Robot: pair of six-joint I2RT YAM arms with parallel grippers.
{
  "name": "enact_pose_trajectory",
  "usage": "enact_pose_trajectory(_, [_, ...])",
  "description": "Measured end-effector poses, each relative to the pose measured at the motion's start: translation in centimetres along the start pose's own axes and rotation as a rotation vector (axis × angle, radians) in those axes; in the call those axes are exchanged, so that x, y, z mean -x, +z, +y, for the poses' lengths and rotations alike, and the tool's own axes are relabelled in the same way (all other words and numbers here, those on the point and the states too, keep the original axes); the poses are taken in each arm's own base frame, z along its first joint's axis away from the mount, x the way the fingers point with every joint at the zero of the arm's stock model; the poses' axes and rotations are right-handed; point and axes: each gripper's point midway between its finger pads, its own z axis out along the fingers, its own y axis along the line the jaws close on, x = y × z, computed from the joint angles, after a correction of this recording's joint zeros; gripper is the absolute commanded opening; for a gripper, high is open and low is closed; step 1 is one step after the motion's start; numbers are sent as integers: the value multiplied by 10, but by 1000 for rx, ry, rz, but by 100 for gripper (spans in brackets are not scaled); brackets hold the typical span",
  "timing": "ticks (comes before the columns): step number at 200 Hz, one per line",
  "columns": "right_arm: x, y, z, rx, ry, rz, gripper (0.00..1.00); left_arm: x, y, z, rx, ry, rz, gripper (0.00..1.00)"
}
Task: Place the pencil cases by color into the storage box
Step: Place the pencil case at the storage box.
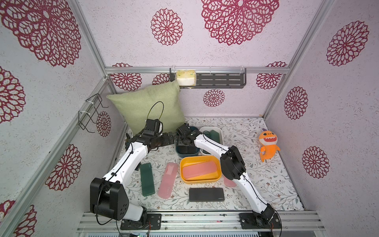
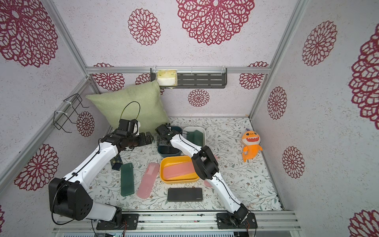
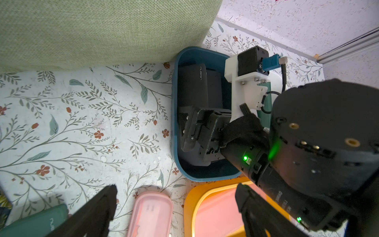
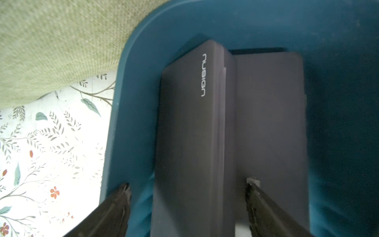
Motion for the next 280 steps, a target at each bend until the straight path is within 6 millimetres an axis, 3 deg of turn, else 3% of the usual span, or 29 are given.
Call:
enact_pose_trajectory(83, [-10, -15, -16, -44, -135, 16, 91, -30, -3, 33, 164, -105, 98, 97])
enact_pose_trajectory(117, [-4, -45, -14, 23, -190, -36, 92, -59, -2, 55, 262, -172, 175, 97])
enact_pose_trajectory(154, [23, -89, -6, 113, -213, -152, 93, -90, -2, 80, 369, -253, 246, 97])
enact_pose_trajectory(180, [37, -107, -12, 147, -207, -208, 93, -108, -4, 97, 428, -310, 286, 97])
enact_pose_trajectory(230, [35, -94, -52, 144, -174, -192, 93, -124, -25, 118, 520, -371, 300, 97])
enact_pose_trajectory(280, [18, -78, -76, 143, -156, -147, 94, -159, -41, 150, 609, -464, 335, 97])
